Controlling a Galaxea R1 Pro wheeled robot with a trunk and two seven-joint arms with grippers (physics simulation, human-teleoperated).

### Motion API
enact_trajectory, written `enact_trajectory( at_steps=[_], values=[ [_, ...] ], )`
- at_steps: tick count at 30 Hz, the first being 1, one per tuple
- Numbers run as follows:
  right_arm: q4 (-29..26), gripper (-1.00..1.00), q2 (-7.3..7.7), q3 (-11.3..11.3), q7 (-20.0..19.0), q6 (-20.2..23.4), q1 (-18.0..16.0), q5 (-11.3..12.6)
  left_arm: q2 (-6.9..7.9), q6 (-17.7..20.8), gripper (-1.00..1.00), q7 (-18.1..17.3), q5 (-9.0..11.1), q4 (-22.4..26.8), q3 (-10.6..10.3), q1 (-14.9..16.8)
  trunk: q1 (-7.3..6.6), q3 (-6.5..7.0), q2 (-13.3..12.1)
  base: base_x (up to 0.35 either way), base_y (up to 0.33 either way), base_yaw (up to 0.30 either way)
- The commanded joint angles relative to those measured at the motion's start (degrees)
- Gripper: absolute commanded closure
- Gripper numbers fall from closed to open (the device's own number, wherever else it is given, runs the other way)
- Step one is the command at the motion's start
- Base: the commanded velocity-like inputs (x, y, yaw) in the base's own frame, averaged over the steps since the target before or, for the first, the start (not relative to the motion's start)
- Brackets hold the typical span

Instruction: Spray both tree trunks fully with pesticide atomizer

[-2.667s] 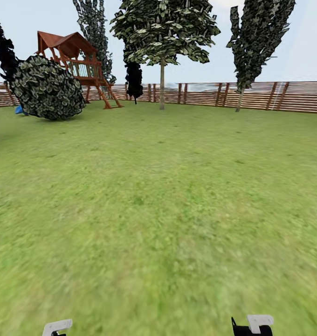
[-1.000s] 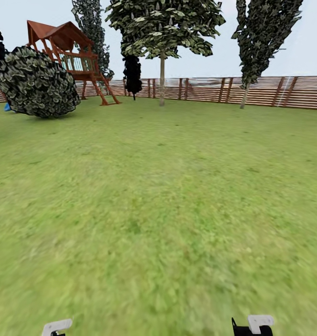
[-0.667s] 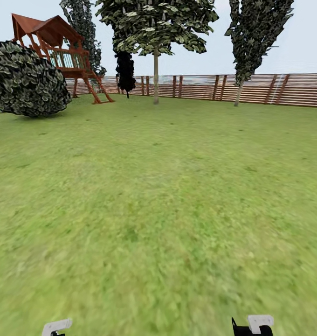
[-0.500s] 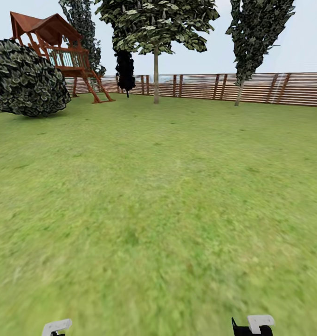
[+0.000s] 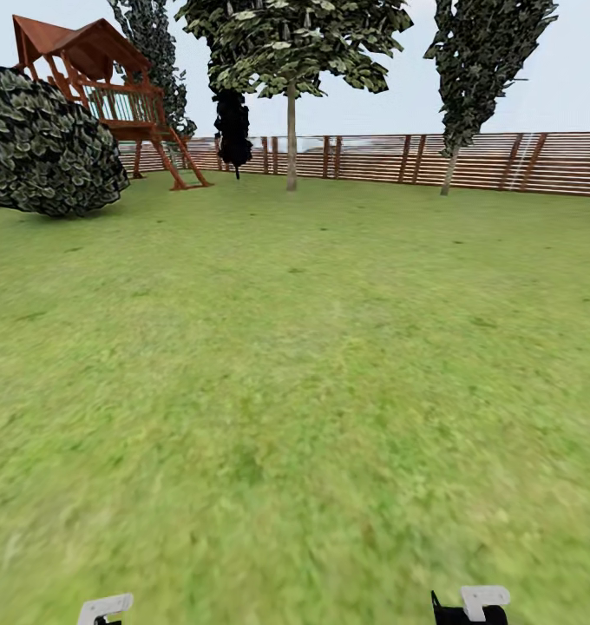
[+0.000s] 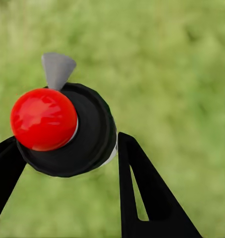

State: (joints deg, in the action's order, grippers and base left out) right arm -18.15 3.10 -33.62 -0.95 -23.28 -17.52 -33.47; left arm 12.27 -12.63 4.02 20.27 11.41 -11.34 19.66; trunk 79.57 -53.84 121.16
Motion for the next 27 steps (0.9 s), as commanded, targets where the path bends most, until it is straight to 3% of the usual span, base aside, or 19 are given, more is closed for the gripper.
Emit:
enact_trajectory(
  at_steps=[1,27],
  values=[
    [0.04,-1.00,-0.02,-0.48,-0.10,-0.28,-0.06,-0.54,0.03,-0.11,1.00,0.82,0.21,0.02,-0.61,0.02,0.03,-0.05,0.02,0.335,0.084,0.000],
    [0.04,-1.00,-0.02,-0.48,-0.10,-0.28,-0.06,-0.54,0.03,-0.11,1.00,0.82,0.21,0.02,-0.61,0.02,0.03,-0.72,0.02,0.335,0.080,-0.026]
  ],
)
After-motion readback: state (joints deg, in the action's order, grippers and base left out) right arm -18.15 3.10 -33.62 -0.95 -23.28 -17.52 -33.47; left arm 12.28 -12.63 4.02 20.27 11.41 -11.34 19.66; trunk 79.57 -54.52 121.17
